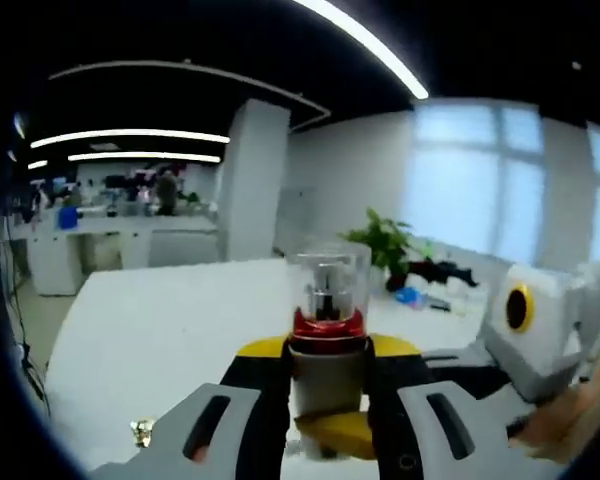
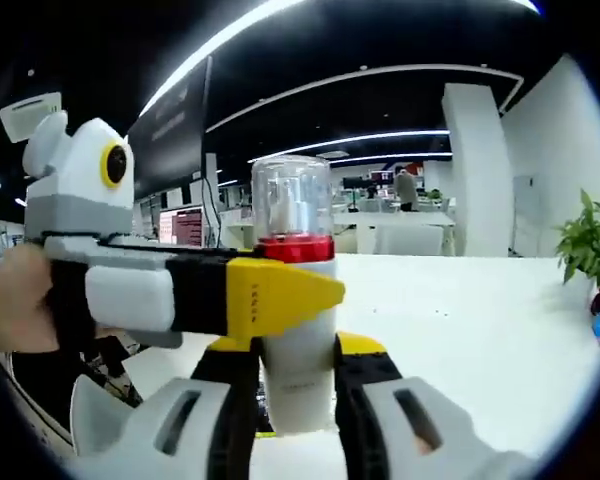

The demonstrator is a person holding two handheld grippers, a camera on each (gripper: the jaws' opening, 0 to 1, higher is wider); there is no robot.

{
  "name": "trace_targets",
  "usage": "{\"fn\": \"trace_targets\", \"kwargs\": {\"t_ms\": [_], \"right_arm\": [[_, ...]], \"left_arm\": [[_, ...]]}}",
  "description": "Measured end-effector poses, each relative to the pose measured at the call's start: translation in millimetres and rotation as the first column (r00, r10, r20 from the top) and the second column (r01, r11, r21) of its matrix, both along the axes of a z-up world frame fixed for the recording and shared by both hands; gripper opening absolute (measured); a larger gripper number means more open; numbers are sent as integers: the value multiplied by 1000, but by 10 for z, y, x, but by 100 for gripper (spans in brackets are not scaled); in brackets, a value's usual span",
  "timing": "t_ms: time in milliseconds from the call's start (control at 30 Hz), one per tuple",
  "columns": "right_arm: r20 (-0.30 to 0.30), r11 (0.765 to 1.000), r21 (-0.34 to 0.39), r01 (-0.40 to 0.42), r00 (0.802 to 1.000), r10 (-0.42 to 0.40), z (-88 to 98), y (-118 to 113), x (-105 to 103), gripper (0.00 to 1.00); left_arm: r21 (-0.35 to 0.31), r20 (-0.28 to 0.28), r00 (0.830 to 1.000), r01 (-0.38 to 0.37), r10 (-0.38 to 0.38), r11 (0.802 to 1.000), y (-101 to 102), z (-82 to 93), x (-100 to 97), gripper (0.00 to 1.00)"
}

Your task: Arrange the skincare products in the storage area until every visible bottle or jar stands upright without overlapping.

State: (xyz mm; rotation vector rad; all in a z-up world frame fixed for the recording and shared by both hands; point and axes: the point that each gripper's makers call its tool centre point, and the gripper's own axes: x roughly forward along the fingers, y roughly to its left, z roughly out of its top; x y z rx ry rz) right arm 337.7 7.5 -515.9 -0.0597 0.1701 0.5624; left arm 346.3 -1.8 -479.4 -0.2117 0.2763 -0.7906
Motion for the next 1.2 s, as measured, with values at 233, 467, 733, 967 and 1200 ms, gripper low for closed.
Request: {"fn": "trace_targets", "kwargs": {"t_ms": [233, 467, 733, 967, 1200], "right_arm": [[-60, 975, 130, -180, 980, 189, -100, -67, -23, 27], [-40, 886, 201, -418, 900, 434, -162, -35, -120, 32], [-79, 853, 198, -482, 860, 504, -325, -91, 88, 32], [-69, 915, 55, -400, 913, 403, -517, -231, 425, 31], [-126, 937, 57, -345, 929, 349, -928, -316, 678, 31]], "left_arm": [[48, 48, 969, 239, -242, 970, -122, -106, -21, 24], [32, 66, 861, 503, -504, 864, -274, -174, -227, 24], [-34, 36, 773, 634, -633, 772, -397, -344, 1, 25], [-35, 32, 764, 646, -645, 763, -534, -491, 274, 26], [-6, -37, 757, 652, -652, 758, -623, -852, 490, 27]]}}
